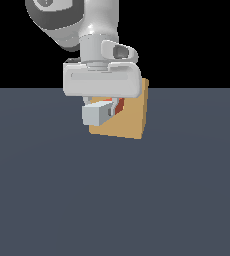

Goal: Insert the peg into the horizontal hole in a box.

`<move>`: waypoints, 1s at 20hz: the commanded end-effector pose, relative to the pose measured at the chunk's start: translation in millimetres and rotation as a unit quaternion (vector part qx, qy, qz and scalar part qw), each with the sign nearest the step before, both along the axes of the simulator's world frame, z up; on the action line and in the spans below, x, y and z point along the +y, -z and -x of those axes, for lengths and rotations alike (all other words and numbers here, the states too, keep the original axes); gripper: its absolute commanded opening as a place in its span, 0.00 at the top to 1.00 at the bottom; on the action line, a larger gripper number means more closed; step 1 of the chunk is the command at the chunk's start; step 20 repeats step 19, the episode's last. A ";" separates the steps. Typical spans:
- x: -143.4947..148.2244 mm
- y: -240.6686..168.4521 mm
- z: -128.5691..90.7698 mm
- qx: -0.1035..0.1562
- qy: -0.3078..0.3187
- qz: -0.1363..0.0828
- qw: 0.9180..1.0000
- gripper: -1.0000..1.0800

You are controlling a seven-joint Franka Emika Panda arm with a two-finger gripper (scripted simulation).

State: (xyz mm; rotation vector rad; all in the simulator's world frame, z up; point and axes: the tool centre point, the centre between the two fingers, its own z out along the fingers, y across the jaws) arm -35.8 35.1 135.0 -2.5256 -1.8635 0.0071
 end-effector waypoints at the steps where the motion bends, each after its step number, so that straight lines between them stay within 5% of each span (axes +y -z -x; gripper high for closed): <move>1: 13.3 -2.1 -4.5 -0.002 -0.001 0.000 1.000 1.00; 11: 87.9 -3.6 -27.3 -0.004 -0.001 -0.001 1.000 1.00; 20: 104.6 -4.0 -34.3 -0.004 -0.001 -0.001 1.000 1.00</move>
